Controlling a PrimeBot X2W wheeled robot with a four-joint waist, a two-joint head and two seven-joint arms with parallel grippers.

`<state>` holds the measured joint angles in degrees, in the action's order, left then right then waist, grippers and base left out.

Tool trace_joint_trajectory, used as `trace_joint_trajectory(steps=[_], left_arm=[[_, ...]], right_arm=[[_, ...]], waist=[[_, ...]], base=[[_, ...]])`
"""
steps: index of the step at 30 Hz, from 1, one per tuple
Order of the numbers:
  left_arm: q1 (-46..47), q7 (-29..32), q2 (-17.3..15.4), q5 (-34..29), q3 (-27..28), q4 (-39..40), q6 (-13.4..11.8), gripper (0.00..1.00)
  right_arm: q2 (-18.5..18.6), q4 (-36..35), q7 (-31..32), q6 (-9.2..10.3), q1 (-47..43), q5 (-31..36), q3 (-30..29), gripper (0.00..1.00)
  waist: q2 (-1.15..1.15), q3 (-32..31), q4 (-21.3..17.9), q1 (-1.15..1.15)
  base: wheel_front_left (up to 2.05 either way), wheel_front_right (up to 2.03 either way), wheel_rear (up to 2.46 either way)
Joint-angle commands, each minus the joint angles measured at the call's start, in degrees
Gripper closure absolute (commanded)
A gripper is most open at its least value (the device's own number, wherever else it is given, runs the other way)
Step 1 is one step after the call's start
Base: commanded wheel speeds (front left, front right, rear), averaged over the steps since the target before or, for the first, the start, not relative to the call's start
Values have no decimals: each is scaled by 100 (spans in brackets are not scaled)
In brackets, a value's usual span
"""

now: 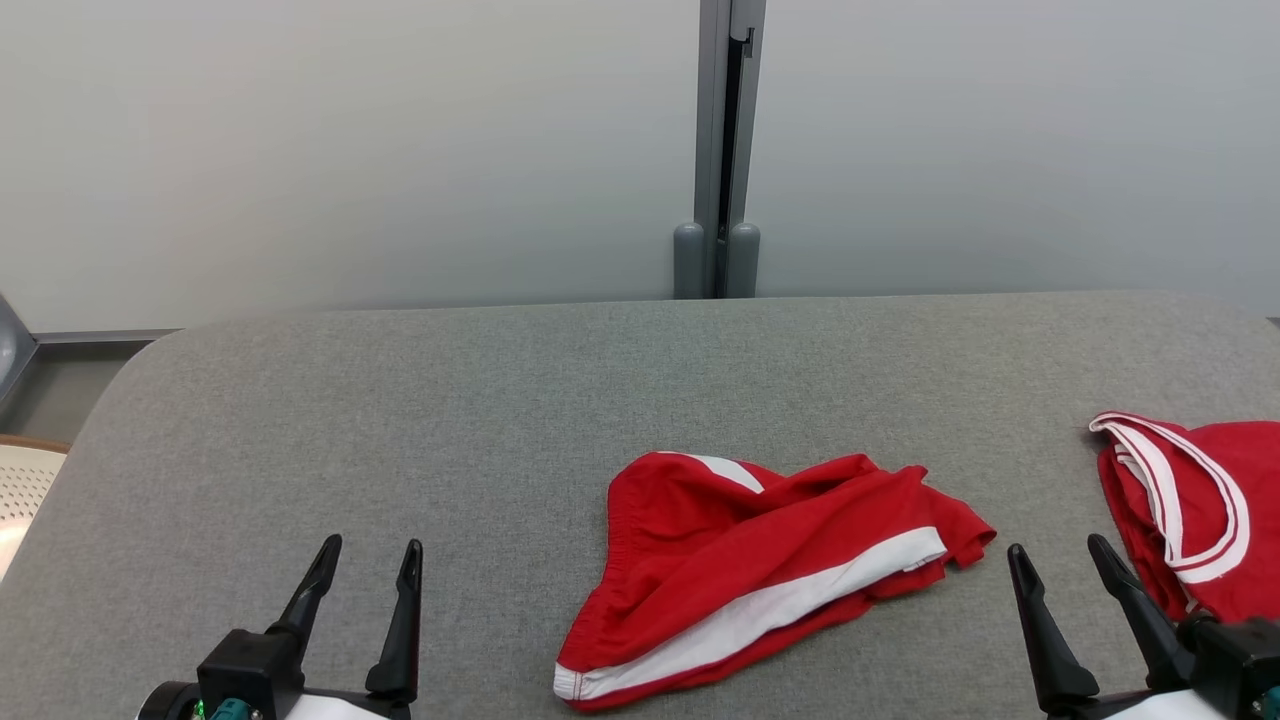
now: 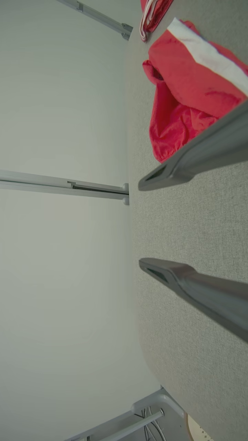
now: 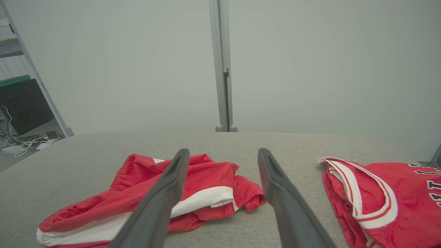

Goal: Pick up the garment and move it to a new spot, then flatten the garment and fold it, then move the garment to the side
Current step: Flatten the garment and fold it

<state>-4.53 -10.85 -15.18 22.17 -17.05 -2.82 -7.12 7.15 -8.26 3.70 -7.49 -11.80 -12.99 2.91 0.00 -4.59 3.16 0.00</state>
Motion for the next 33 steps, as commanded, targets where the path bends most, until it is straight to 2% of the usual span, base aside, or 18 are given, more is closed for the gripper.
trace_joint_trajectory(steps=[1, 11, 14, 22, 26, 33], left_arm=[[-50, 2, -29, 15, 3, 17, -33, 0], [-9, 35, -20, 61, -86, 17, 6, 0], [63, 144, 19, 43, -246, -51, 115, 0], [86, 667, 372, 261, -1020, -593, 666, 0], [133, 806, 494, 338, -1214, -936, 803, 0], [394, 746, 571, 383, -1240, -1519, 905, 0]], right_arm=[[7, 7, -23, 0, -36, -15, -1, 0], [-38, 12, -22, 0, -35, -38, 13, 0], [-48, 6, -9, 0, -10, -40, 11, 0], [-67, 41, 0, 0, 96, -54, 113, 0], [-44, 61, 2, 0, 142, -74, 133, 0], [-30, 73, 20, 0, 241, -112, 183, 0]], waist=[[0, -1, 0, 0], [0, 7, 1, 0], [0, 42, 4, 0], [0, 225, -107, 0], [0, 325, -178, 0], [0, 497, -313, 0]], base=[[0, 0, 0], [0, 0, 0], [0, 0, 0], [0, 0, 0], [0, 0, 0], [0, 0, 0]])
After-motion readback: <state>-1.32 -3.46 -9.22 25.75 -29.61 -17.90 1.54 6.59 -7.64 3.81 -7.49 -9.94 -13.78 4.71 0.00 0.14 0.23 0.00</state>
